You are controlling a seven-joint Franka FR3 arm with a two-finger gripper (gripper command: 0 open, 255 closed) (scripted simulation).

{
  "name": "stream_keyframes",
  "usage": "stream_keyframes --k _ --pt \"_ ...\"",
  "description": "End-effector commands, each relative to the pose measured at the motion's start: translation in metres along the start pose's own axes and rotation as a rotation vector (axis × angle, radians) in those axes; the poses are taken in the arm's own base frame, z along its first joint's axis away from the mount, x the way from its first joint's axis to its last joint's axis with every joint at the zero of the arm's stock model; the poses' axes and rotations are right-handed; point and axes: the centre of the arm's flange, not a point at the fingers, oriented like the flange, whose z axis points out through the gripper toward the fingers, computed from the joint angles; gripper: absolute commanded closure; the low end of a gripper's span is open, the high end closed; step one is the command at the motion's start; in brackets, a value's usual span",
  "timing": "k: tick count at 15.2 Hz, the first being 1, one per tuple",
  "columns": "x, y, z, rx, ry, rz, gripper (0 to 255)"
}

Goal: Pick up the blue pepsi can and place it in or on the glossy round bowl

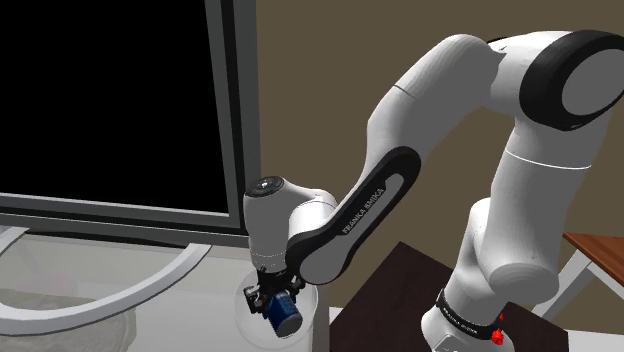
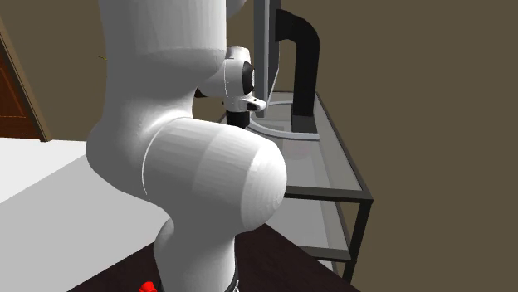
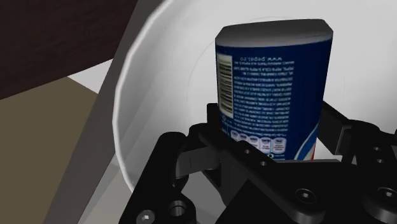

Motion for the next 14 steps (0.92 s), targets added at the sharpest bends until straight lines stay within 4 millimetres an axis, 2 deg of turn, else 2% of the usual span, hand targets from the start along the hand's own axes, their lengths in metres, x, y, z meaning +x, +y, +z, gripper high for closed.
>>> stream_keyframes --k 1,14 --pt "0.000 0.000 -0.005 0.000 0.000 0.000 255" --pt "-0.003 0.005 -0.074 0.000 0.000 0.000 255"
